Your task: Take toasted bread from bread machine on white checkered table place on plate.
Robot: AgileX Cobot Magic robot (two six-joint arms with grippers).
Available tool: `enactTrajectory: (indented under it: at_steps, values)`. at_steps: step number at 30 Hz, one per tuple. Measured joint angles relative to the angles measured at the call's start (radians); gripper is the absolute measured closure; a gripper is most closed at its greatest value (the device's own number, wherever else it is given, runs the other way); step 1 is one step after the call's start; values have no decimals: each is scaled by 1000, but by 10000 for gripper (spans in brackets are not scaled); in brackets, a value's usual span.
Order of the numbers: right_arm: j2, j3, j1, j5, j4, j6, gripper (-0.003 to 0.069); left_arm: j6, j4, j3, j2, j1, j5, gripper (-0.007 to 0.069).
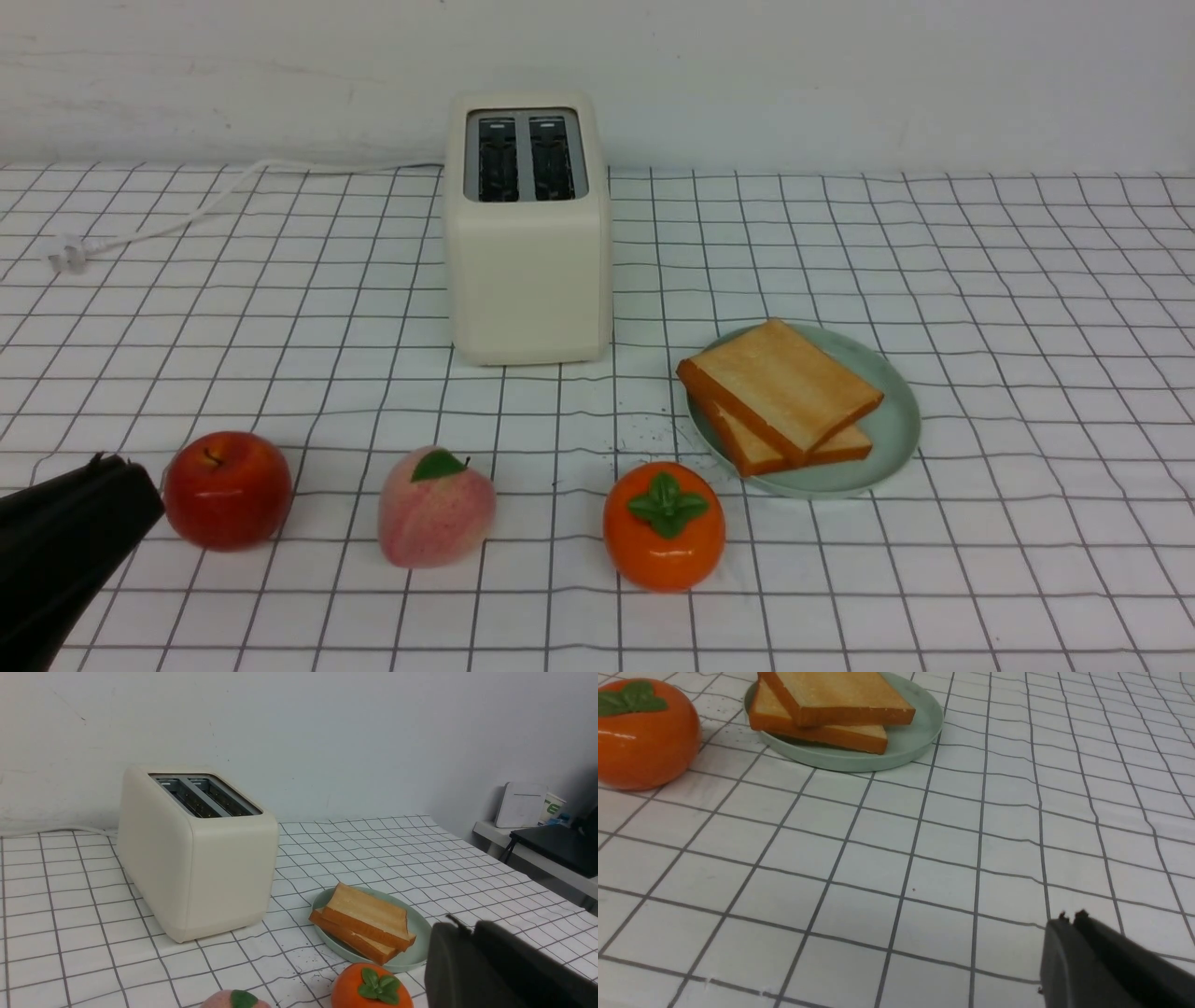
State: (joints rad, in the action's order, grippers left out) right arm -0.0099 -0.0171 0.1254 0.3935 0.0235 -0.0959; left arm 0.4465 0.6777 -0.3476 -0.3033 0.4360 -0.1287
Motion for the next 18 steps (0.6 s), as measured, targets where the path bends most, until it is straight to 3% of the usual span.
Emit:
enactTrajectory:
  at_steps: [18]
  values:
    - [0,0,0,1,8,0,643,4,-36,15,0,0,19,571]
